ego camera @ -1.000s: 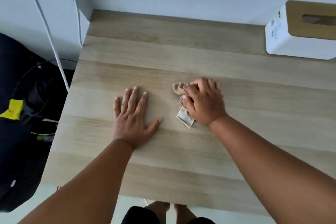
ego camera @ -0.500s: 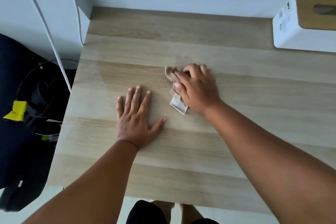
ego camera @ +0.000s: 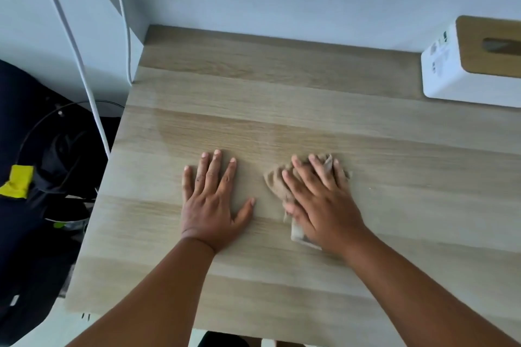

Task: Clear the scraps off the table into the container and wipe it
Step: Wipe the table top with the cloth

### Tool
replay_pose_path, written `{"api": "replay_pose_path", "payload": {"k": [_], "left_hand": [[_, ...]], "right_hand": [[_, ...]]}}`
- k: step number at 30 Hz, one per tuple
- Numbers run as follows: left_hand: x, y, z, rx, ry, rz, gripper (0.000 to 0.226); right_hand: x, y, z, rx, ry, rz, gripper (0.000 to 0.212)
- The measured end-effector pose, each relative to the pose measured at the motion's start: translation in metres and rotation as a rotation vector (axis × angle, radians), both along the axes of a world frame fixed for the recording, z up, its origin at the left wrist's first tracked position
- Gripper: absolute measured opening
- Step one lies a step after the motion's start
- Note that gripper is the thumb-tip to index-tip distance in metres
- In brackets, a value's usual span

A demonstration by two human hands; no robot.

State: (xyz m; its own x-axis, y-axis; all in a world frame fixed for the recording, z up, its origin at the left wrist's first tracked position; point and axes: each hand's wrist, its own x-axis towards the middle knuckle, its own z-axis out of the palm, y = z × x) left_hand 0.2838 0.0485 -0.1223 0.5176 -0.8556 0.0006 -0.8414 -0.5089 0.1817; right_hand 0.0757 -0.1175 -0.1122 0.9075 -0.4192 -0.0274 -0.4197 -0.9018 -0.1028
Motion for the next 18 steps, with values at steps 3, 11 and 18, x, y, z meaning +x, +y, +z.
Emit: {"api": "replay_pose_path", "payload": {"k": [3, 11, 18], "left_hand": [[-0.001, 0.001, -0.001, -0.014, -0.001, -0.002, 0.089], [0.002, 0.002, -0.002, -0.004, -0.003, 0.002, 0.087], [0.001, 0.000, 0.003, -0.018, 0.032, -0.005, 0.086]], "right_hand": [[0.064, -0.039, 0.003, 0.005, 0.021, -0.198, 0.066], [0.156, -0.074, 0.003, 0.099, -0.015, -0.366, 0.061], [-0.024, 0.051, 0.001, 0.100, -0.024, -0.024, 0.064]]}}
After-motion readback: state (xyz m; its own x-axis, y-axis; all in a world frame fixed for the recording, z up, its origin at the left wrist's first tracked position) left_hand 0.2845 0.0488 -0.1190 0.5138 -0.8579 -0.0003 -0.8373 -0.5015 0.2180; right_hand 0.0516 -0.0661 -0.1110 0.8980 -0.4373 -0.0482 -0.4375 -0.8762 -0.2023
